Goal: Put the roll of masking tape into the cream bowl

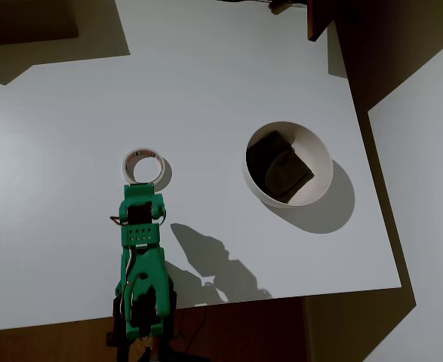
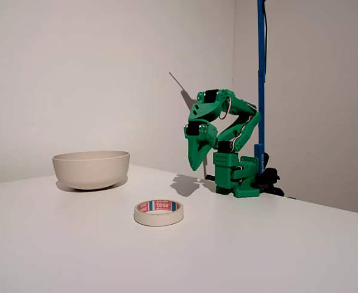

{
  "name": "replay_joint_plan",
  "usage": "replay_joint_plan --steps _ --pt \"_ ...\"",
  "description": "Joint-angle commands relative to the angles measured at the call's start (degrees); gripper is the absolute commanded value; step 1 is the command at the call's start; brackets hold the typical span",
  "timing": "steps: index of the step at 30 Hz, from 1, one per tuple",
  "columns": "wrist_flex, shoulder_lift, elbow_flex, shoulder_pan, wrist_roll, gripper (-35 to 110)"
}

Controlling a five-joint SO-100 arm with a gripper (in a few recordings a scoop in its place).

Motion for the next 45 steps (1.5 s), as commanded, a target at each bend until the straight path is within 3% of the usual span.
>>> replay_joint_plan --steps 1,3,5,33,45 --pt "0.4 -11.6 -11.1 1.8 0.3 -7" --pt "0.3 -17.5 -13.9 2.5 0.9 12" --pt "-0.5 -21.2 -14.9 2.7 0.5 19" --pt "-17.0 -43.6 -15.2 2.3 0.3 18" --pt "-18.5 -48.5 -15.9 0.4 0.5 13"
